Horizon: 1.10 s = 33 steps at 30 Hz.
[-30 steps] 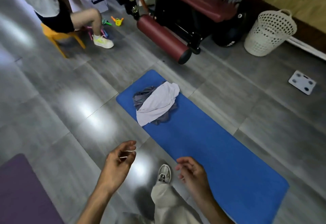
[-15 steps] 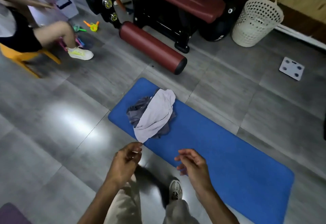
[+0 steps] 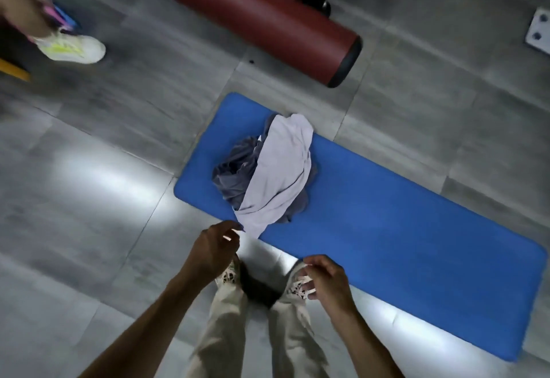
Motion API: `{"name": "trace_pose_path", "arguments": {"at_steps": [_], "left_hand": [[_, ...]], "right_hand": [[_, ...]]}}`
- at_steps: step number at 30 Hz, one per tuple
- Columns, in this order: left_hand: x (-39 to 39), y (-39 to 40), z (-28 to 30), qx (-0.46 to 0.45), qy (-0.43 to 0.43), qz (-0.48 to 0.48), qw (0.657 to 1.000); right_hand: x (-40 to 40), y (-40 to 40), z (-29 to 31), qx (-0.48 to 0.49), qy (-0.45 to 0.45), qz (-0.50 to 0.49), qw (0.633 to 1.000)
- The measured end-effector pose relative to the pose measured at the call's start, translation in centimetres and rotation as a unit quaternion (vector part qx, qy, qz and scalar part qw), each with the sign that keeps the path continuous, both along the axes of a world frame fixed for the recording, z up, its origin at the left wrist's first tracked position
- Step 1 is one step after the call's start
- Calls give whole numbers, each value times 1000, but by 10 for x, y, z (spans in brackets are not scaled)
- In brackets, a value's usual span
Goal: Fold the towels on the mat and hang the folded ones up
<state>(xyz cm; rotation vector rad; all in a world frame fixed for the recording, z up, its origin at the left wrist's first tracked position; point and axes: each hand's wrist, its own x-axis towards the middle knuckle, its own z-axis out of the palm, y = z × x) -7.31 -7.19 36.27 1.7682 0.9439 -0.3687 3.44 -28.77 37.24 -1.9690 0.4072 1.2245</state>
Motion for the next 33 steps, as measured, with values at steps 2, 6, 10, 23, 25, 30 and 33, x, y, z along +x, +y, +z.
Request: {"name": "trace_pose_path", "arguments": {"at_steps": [2,6,10,23,25,30,33], "left_hand": [[11,2,-63,-13,6,28,1000],[30,-3,-194,-48,27,111,992],[47,-14,-300,-109,25,274,955],[32,6,-340,-172,35,421,890],[40,2,-304,-159,36,412,897],[65,-12,-190,-169,14,350,921],[87,-12,-103,-181,-8,348,920]], "right_hand": [[2,16,-80,-18,21,15,1000],[9,44,-233,-34,51,55,997],[16,63,-369,-42,61,93,993],[32,98,-448,49,168,-23,984],[27,87,-401,93,181,-77,976],[37,59,-232,193,168,-209,944],[51,52,-117,253,146,-191,937]]}}
